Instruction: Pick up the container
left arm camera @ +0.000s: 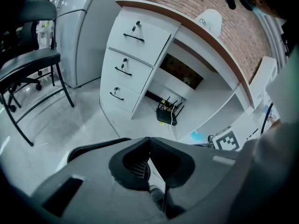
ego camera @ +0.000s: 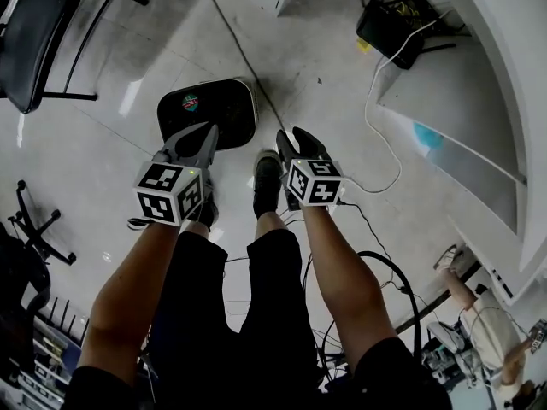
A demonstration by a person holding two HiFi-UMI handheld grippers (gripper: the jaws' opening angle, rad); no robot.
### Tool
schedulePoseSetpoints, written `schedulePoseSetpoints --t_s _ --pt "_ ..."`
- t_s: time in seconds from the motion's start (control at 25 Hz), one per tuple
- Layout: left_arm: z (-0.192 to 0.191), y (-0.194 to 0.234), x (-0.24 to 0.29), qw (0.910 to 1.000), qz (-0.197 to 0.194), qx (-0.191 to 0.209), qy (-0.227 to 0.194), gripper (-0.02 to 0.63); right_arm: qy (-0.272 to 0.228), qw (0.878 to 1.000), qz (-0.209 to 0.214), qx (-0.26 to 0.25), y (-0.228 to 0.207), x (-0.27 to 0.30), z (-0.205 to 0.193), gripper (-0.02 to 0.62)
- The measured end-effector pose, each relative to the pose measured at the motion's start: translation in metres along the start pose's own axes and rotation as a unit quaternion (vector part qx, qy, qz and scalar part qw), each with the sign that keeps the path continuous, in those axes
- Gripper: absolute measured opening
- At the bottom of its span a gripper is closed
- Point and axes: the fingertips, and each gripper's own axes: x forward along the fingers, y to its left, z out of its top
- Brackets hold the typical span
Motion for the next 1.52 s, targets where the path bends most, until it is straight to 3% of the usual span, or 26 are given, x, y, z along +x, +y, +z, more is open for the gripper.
schedulePoseSetpoints --t_s 0.48,0.96,1.28,1.52 --pt "-0.042 0.027 0.038 0.9997 -0.006 -0.006 0.023 0.003 0.036 0.999 0.033 0.015 -0.017 0.083 -0.047 0.144" --pt "-0.055 0.043 0.079 0.9994 -0.016 0.021 0.021 0.003 0.071 0.997 0.038 0.0 -0.042 0.153 -0.086 0.146" --pt "-0.06 0.054 0.088 0.9994 -0.018 0.02 0.021 0.003 0.12 0.987 0.108 -0.018 -0.039 0.181 -0.111 0.146" --pt "-0.06 0.058 0.09 0.9993 -0.021 0.025 0.018 0.003 0.153 0.979 0.127 -0.035 -0.044 0.196 -0.125 0.144"
